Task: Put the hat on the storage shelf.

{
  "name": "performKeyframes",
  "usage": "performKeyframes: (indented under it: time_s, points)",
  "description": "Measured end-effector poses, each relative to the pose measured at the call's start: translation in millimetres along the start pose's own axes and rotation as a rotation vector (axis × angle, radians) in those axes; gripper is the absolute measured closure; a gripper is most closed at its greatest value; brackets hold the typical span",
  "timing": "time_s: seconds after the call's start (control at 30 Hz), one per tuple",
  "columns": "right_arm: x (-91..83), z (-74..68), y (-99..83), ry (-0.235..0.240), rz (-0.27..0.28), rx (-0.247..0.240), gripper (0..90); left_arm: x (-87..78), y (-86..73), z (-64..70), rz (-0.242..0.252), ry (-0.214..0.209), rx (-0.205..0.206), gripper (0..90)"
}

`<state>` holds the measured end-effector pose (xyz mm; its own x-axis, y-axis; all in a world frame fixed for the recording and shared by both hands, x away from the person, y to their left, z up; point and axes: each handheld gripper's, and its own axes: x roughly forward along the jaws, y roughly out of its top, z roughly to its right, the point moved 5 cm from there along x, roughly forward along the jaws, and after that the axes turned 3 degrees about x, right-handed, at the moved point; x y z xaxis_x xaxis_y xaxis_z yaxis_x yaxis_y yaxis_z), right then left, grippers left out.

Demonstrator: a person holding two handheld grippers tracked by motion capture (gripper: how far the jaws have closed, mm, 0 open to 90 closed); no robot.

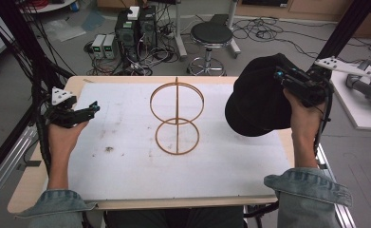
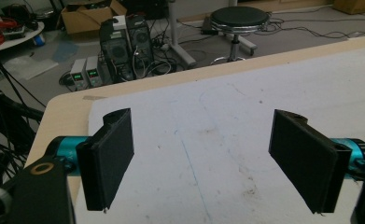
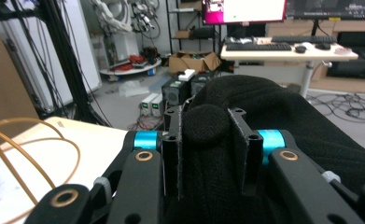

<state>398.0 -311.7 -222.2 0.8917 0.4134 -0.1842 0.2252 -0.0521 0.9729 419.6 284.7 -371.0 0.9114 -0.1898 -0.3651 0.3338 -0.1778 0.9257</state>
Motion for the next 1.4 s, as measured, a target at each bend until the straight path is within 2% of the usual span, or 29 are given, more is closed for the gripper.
performKeyframes:
  time_s: [0.17, 0.57, 0.67, 0.97, 1.07, 1.1, 1.13, 1.23, 1.4]
  points:
    - [-7.4, -8.3, 14.7, 0.028, 0.032, -0.013, 70.4, 0.0, 0.2, 0.1, 0.003, 0.0, -0.002, 22.2]
    - [-19.2, -29.4, 45.8, 0.121, 0.098, 0.005, 70.5, -1.2, 0.7, -1.1, 0.005, 0.001, -0.005, 22.3]
    - [-20.7, -37.3, 52.8, 0.162, 0.116, 0.022, 70.5, -1.5, 0.8, -1.5, 0.006, 0.003, -0.003, 22.3]
    - [-23.8, -51.7, 69.4, 0.241, 0.159, 0.048, 70.5, -2.2, 0.3, -3.3, 0.006, 0.006, -0.007, 22.3]
    - [-23.5, -56.8, 72.7, 0.285, 0.169, 0.058, 70.5, -2.6, 0.6, -3.7, 0.007, 0.006, -0.008, 22.3]
    - [-23.5, -59.1, 74.2, 0.309, 0.178, 0.079, 70.5, -2.7, 0.5, -3.7, 0.007, 0.006, -0.01, 22.3]
    - [-23.5, -59.1, 74.2, 0.309, 0.178, 0.079, 70.5, -2.8, 0.4, -3.8, 0.006, 0.005, -0.01, 22.3]
    - [-23.9, -61.6, 76.3, 0.377, 0.187, 0.12, 70.5, -3.0, 0.2, -4.8, 0.005, 0.006, -0.01, 22.3]
    - [-24.7, -65.7, 79.0, 0.416, 0.193, 0.128, 70.5, -2.7, 0.0, -5.2, 0.004, 0.006, -0.01, 22.3]
